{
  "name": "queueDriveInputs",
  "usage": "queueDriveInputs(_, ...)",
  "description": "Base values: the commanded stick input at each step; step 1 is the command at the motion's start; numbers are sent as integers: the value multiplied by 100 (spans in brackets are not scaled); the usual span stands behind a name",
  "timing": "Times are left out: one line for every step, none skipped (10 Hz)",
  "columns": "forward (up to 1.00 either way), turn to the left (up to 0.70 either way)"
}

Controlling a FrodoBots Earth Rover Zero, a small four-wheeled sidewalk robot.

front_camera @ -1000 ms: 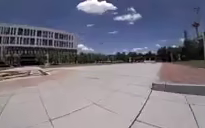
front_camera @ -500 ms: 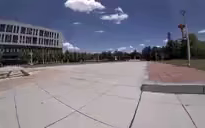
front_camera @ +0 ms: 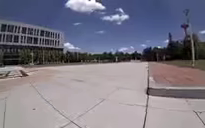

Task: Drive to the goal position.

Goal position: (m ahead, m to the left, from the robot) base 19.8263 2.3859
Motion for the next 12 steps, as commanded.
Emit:
queueDriveInputs(50,0)
queueDriveInputs(50,0)
queueDriveInputs(50,0)
queueDriveInputs(50,0)
queueDriveInputs(50,0)
queueDriveInputs(50,0)
queueDriveInputs(50,0)
queueDriveInputs(50,0)
queueDriveInputs(50,0)
queueDriveInputs(50,0)
queueDriveInputs(50,0)
queueDriveInputs(50,0)
